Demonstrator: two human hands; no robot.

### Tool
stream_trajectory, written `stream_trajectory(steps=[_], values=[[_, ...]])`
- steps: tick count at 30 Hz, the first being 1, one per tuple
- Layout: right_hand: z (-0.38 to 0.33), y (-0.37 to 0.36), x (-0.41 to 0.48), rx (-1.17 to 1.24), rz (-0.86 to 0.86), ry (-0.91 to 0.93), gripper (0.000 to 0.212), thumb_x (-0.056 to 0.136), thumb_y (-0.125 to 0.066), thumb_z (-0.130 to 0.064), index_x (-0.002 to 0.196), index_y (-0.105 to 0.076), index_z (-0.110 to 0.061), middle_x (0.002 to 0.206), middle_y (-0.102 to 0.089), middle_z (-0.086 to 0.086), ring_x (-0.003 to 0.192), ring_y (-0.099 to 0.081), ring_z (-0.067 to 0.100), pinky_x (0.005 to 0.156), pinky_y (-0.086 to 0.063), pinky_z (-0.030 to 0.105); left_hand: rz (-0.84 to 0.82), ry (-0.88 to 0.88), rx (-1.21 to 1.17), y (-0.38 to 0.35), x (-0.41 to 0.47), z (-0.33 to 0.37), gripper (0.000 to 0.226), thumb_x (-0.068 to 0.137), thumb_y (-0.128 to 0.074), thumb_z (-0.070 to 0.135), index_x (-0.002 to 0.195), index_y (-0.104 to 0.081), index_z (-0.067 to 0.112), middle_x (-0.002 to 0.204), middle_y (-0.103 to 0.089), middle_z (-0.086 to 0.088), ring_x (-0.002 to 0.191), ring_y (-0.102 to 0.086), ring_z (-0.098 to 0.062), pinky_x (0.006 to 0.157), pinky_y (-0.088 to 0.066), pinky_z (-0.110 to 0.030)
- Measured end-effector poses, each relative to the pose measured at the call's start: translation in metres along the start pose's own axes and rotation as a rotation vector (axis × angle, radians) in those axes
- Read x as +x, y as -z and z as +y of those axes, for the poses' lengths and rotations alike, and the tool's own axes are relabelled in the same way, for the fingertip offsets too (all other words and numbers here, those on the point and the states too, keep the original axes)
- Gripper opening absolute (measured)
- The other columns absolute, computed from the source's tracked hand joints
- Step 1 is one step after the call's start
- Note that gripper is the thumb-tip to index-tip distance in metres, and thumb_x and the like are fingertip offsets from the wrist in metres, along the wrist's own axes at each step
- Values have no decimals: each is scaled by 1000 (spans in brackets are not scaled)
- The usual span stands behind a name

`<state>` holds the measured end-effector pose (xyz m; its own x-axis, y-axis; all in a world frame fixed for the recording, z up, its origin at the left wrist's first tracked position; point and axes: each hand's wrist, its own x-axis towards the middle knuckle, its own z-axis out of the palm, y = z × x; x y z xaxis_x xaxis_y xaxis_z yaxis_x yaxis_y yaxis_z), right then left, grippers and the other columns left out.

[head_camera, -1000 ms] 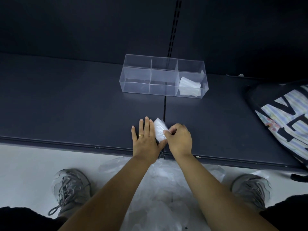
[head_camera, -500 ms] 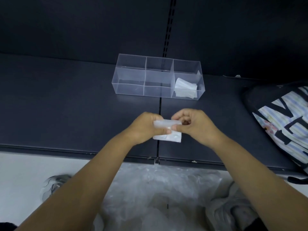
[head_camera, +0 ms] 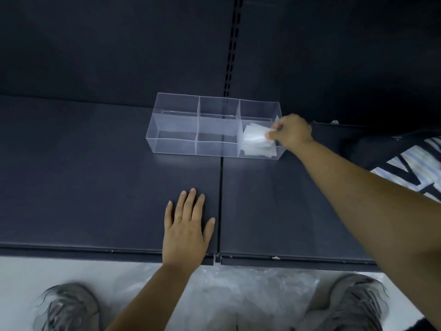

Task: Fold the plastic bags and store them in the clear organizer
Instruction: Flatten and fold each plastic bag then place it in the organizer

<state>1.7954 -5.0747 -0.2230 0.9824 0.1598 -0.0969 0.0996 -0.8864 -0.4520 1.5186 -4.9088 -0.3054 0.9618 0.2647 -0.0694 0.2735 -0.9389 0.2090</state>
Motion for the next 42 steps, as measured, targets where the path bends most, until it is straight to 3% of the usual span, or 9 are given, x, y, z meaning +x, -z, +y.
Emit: stream_trajectory(steps=[7,14,19,22,25,30,34,38,42], values=[[-7,-4,5,-420,53,87,31,75,-75,-26,101,-63,-15,114,-58,11,108,-54,30,94,-37,40,-18,6,50,-4,0,1,68,95,-9,53,149,-30,19,158,-23,-4,147,-10,-21,120,-10,-47],[-8,12,-59,39,288,106,24,83,-66,-19,100,-54,-7,106,-55,11,93,-55,27,82,-43,38,-30,-4,89,-9,2,1,67,94,1,54,153,-3,22,161,2,-1,147,9,-19,120,5,-45],[15,-34,-214,268,417,124,25,94,-57,-22,72,-50,-12,70,-49,4,61,-43,17,61,-30,26,-40,-8,105,-12,3,0,66,93,2,52,152,5,22,161,8,-1,148,11,-19,119,7,-45],[53,-86,-309,201,298,-236,35,93,-60,-23,63,-44,-15,65,-45,3,59,-46,24,59,-23,27,-70,-19,97,-12,4,-2,67,93,1,52,151,9,21,161,10,-1,147,12,-19,119,8,-44],[87,-112,-361,182,60,-521,27,89,-63,-37,78,-59,-12,87,-58,6,80,-59,27,66,-36,28,-114,-52,123,-10,-5,-8,70,91,3,54,151,11,19,161,13,-1,147,14,-20,119,10,-43],[58,-139,-403,-24,-520,-221,75,64,-51,-84,111,-55,-25,114,-53,-3,107,-52,18,90,-42,34,-174,-91,117,-5,-36,-24,70,96,-7,55,152,10,18,160,14,-2,147,16,-23,118,11,-40],[41,-161,-417,-305,-721,64,97,66,-60,-77,145,-26,-32,156,-14,4,145,-8,28,114,-4,52,-216,-97,59,2,-60,-31,69,98,-15,54,152,9,18,160,15,-2,146,18,-22,116,14,-36],[46,-148,-403,-137,-732,116,51,79,-70,-49,121,-60,-23,133,-49,-1,131,-39,17,109,-22,30,-294,-88,-6,19,-84,-33,68,100,-19,53,152,6,18,160,15,-1,146,18,-19,117,12,-34],[34,-96,-365,464,-748,-107,27,78,-79,-23,75,-64,-1,74,-57,10,74,-56,16,72,-44,34,-508,22,-407,52,-103,-19,66,97,-25,58,152,-17,23,161,6,9,146,13,-10,118,5,-38]])
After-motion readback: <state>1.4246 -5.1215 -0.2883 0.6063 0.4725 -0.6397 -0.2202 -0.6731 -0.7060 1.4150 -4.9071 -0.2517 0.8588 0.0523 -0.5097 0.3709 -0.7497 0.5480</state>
